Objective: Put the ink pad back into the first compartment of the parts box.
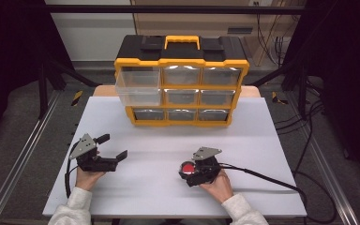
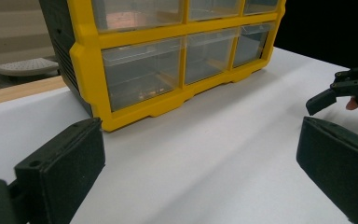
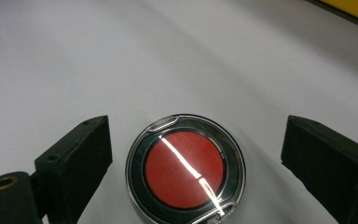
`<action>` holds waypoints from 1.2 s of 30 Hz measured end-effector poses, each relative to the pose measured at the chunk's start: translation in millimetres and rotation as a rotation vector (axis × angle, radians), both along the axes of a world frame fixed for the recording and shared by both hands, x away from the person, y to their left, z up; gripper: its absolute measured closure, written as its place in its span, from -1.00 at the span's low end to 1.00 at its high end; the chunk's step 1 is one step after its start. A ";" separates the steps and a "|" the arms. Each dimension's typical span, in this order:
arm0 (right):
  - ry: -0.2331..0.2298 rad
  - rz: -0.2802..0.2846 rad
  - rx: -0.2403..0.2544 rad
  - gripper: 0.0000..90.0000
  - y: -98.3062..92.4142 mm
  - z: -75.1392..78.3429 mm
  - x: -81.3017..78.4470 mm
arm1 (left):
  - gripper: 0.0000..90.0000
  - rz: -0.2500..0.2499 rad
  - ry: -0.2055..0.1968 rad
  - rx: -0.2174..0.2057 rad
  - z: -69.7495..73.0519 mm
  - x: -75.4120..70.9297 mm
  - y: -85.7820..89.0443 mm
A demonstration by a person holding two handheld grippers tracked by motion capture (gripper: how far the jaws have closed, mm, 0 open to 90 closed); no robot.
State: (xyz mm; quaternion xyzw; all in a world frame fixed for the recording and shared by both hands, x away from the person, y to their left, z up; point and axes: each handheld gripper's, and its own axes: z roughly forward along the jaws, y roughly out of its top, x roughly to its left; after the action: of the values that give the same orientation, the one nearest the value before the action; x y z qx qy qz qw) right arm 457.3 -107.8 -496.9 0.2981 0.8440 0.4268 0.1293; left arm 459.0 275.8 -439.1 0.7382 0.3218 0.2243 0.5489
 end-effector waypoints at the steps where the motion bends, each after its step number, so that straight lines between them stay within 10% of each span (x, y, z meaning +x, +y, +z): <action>1: 0.000 0.000 0.000 -0.79 0.0 0.0 0.0 | -0.98 0.000 0.000 0.000 0.0 0.0 0.0; 14: 0.019 0.057 -0.050 -0.37 1.6 -4.5 -0.9 | -0.98 0.002 0.000 0.005 -0.1 -0.1 -0.5; 36: 0.014 0.060 -0.061 -0.33 2.1 -5.8 -0.9 | -0.97 0.003 -0.001 0.009 0.1 -0.4 -0.8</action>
State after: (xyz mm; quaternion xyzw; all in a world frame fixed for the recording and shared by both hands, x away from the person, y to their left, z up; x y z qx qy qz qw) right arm 456.3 -105.8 -502.6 0.2715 0.8661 0.4024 0.1195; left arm 458.5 275.0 -439.0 0.7401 0.3215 0.2271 0.5453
